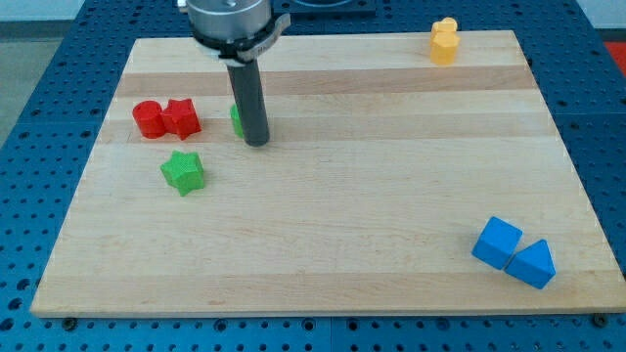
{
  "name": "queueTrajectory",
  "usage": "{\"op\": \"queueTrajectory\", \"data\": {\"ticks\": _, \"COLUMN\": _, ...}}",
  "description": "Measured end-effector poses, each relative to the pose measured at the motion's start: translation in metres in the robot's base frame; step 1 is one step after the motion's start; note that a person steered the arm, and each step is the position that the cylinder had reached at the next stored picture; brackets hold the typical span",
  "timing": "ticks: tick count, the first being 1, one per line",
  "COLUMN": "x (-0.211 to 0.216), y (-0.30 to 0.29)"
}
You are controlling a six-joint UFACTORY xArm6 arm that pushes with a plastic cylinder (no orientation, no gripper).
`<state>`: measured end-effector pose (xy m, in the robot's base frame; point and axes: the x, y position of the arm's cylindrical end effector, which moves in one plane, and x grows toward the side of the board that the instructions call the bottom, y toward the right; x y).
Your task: Push the green circle closer to the red star
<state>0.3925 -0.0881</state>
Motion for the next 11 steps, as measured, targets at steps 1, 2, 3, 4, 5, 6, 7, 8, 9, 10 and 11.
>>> {"op": "queueTrajectory", "data": {"ticks": 1, "x": -0.01, "y": 0.006}}
{"op": "queueTrajectory", "data": {"ticks": 2, "x": -0.013, "y": 0.031}}
{"op": "queueTrajectory", "data": {"ticks": 3, "x": -0.038, "y": 0.046}}
{"op": "queueTrajectory", "data": {"ticks": 4, "x": -0.043, "y": 0.04}}
{"op": "queueTrajectory", "data": {"ticks": 5, "x": -0.04, "y": 0.028}}
{"op": "queueTrajectory", "data": {"ticks": 6, "x": -0.031, "y": 0.017}}
{"op": "queueTrajectory", "data": {"ticks": 7, "x": -0.03, "y": 0.008}}
{"op": "queueTrajectory", "data": {"ticks": 8, "x": -0.03, "y": 0.0}}
{"op": "queueTrajectory", "data": {"ticks": 9, "x": -0.033, "y": 0.005}}
{"op": "queueTrajectory", "data": {"ticks": 10, "x": -0.038, "y": 0.005}}
{"op": "queueTrajectory", "data": {"ticks": 11, "x": -0.038, "y": -0.005}}
